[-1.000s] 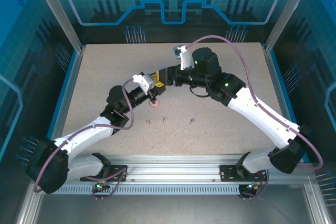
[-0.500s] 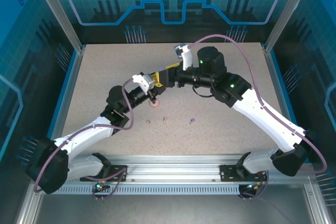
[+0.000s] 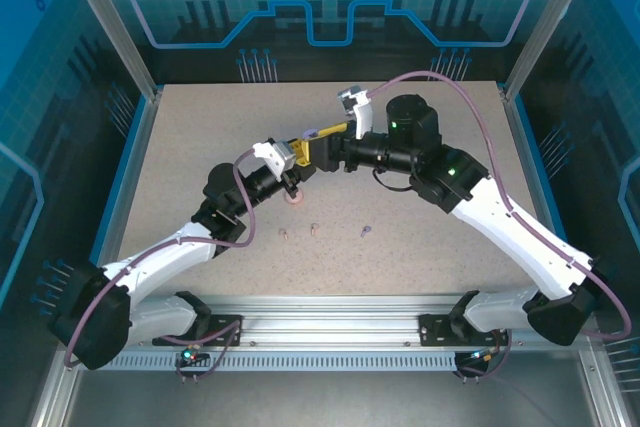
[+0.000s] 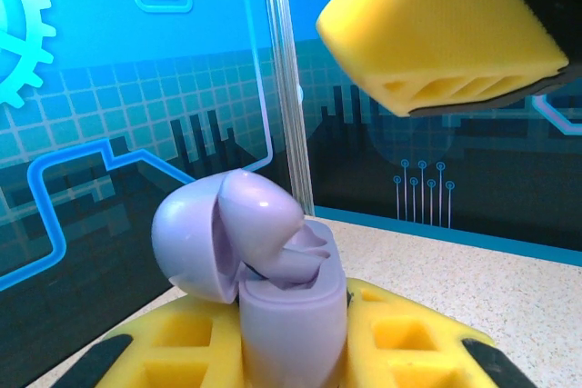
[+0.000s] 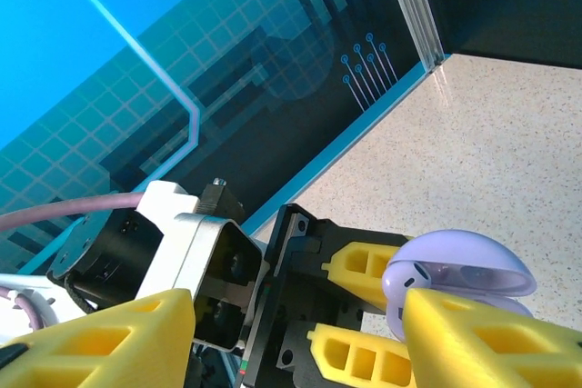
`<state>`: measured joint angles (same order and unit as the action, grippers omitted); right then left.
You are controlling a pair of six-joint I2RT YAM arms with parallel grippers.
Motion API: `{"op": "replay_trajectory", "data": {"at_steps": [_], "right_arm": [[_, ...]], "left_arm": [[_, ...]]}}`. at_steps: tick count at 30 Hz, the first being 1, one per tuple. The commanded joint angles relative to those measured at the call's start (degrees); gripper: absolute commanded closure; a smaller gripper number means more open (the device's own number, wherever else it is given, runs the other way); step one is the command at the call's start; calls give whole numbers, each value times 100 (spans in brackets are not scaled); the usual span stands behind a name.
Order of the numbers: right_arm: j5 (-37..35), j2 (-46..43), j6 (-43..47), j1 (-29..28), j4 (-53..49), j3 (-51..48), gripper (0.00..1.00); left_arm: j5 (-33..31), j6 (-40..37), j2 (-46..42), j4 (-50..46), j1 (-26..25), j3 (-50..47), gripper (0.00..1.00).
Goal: Insert the wireless bluetooth earbuds into the charging case
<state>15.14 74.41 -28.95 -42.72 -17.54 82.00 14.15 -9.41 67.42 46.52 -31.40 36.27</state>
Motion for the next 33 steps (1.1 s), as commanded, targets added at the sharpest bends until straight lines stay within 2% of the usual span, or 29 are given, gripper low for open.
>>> {"op": "replay_trajectory", "data": {"at_steps": [1,5,10,14,22,33], "right_arm": [[-228,99,-15,-3,-187,163,40],[-1038,227,233,-150,-728,458,47],[-1857,397,477,-358,-1079,724,44],[-1887,552,547,-425,-1150,871,41],[-2093,822,645,-460,-1323,1096,41],[-2262,623,602,-338,-1446,888,49]], "left_arm": [[12,-61,-40,14,-40,130,100],[29,-52,-32,-12,-35,135,100],[30,-37,-13,-17,-35,144,100],[36,-43,6,-22,-38,164,100],[35,-43,11,-30,-40,178,100],[21,-56,-31,-37,-37,176,100]]}}
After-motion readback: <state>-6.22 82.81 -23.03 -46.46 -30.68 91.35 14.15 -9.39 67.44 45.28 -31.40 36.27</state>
